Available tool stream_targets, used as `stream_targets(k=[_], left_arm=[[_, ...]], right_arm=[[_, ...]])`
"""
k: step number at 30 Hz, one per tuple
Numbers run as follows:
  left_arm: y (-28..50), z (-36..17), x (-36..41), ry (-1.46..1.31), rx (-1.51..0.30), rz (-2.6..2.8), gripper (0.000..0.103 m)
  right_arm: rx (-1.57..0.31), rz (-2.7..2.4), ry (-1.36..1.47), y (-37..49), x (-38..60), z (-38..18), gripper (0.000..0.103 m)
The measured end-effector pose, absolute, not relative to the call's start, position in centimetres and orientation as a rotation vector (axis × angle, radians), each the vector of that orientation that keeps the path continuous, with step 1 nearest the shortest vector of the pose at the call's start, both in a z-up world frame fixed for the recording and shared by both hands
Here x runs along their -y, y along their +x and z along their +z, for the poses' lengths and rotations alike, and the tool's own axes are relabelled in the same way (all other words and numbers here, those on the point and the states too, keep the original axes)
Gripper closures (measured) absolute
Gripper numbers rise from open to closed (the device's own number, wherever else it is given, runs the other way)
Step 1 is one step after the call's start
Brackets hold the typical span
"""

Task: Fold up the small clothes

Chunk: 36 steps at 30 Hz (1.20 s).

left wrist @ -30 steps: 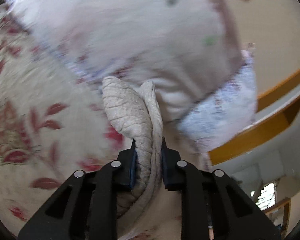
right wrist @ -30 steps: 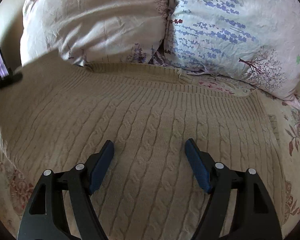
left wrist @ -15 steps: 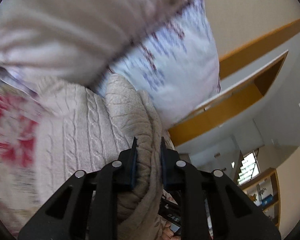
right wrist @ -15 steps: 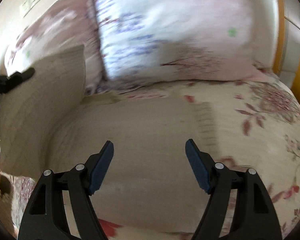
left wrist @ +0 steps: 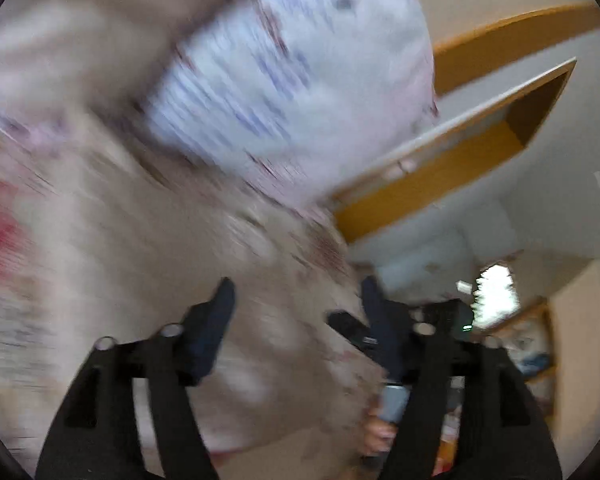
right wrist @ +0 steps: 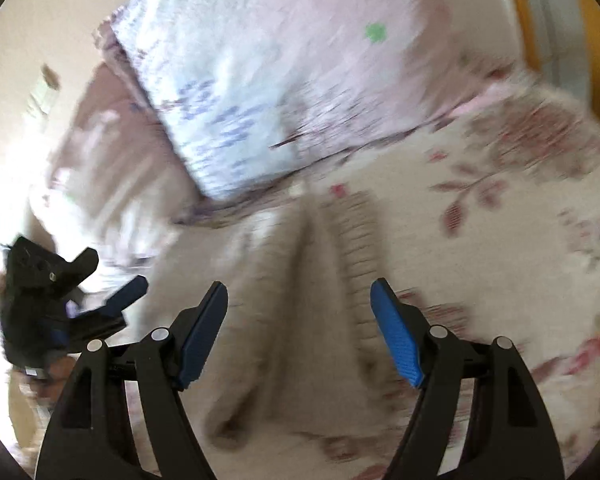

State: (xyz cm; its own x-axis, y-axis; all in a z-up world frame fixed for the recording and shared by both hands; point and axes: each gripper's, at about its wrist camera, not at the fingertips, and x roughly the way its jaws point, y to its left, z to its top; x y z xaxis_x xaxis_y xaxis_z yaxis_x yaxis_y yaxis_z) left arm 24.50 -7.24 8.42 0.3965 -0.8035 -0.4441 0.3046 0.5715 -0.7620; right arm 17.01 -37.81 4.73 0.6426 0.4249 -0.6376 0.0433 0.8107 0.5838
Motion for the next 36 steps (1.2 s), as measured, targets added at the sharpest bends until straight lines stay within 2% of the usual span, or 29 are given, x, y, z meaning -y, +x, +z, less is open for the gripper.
stream_targets(k=[4, 10, 12, 14, 19, 20, 21, 24, 27, 31, 36], left_arm=[[23.5, 8.1, 3.5, -0.537, -0.895, -0.582, 0.032], [24.2, 4.2, 1.7, -0.482, -0.974, -0.486, 0.032], [24.4, 3.3, 1.9, -0.475, -0.992, -0.508, 0.032], [24.5, 2.9, 2.1, -0.483, -1.004, -0.537, 0.032], [25.0, 1.6, 3.0, -0.530, -1.056, -0.601, 0.032], [25.1, 1.3, 3.0, -0.541, -1.065, -0.610, 0.031], [25.1, 1.2, 3.0, -0.545, -1.068, -0.614, 0.031], [24.8, 1.5, 2.5, -0.570, -1.067, -0.622, 0.031], [24.7, 1.5, 2.0, -0.590, -1.062, -0.621, 0.030], [24.5, 1.7, 1.7, -0.601, -1.061, -0.636, 0.029], [24.2, 2.0, 2.4, -0.574, -1.058, -0.655, 0.029]], right_arm=[[-0.949, 0.343, 0.716, 18.8, 37.1, 3.6, 0.028], [-1.075, 0.404, 0.770, 20.8, 35.4, 1.7, 0.029], [-1.111, 0.438, 0.767, 21.1, 34.8, 1.3, 0.036], [-1.129, 0.463, 0.780, 21.9, 34.2, 0.9, 0.038], [-1.105, 0.435, 0.903, 24.9, 35.2, -0.3, 0.054], [-1.105, 0.426, 0.922, 25.4, 35.4, -0.6, 0.062], [-1.107, 0.405, 0.928, 26.0, 35.5, -0.9, 0.076], [-1.067, 0.367, 0.844, 26.2, 35.1, -0.2, 0.085], [-0.930, 0.331, 0.563, 24.7, 32.7, 4.1, 0.086], [-0.811, 0.284, 0.341, 22.7, 31.4, 8.4, 0.086], [-0.766, 0.200, 0.261, 21.7, 32.4, 10.2, 0.087]])
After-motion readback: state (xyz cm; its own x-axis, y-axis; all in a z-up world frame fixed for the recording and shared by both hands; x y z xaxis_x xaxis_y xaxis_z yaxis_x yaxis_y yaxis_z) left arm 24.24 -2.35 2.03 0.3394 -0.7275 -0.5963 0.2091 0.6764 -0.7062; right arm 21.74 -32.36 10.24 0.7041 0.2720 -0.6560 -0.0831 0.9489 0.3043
